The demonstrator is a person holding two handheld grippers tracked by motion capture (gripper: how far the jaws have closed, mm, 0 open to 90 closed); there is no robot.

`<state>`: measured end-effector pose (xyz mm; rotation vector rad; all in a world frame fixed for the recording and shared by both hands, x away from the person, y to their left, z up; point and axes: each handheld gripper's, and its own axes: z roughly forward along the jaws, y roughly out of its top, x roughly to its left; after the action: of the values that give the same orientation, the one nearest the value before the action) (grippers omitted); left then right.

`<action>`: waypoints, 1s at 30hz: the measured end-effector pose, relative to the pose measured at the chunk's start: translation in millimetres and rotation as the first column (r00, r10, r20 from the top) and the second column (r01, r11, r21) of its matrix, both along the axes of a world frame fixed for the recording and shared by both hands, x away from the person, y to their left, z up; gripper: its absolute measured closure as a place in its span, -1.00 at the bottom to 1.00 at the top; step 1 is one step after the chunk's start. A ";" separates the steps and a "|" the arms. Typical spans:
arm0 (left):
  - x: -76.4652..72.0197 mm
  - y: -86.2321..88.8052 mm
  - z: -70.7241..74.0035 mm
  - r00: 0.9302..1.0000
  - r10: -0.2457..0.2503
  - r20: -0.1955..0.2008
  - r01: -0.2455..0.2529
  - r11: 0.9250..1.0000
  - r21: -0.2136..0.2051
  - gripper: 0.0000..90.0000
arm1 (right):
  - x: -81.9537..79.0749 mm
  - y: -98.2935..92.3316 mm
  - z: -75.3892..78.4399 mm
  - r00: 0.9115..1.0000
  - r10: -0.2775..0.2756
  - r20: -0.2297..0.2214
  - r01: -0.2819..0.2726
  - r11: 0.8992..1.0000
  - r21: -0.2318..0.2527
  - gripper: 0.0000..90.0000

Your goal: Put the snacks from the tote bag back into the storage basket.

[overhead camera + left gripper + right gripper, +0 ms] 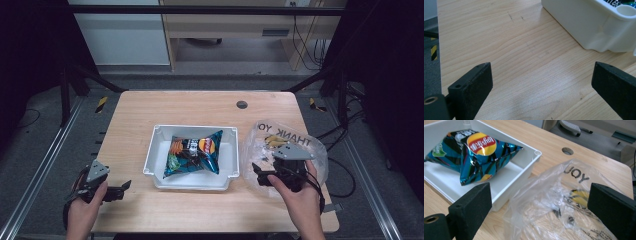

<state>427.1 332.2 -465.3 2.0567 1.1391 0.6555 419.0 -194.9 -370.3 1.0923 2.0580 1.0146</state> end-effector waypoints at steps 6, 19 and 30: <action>0.1 -0.1 0.1 1.000 -0.001 0.000 0.001 1.000 0.001 -0.93 | 0.2 -4.0 -9.0 1.000 -0.016 -0.016 0.016 1.000 0.002 -0.87; 0.2 0.1 -0.2 1.000 -0.001 -0.003 0.001 1.000 0.003 -0.93 | 7.7 -11.5 -41.4 0.995 -0.067 -0.077 0.066 0.998 -0.006 -0.85; 0.2 0.1 -0.4 1.000 -0.001 -0.004 0.001 1.000 0.003 -0.93 | 19.1 -18.0 -59.8 0.988 -0.104 -0.115 0.103 0.995 -0.009 -0.83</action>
<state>427.3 332.3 -465.7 2.0624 1.1401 0.6532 438.1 -213.0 -430.1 1.2692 2.0685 0.9158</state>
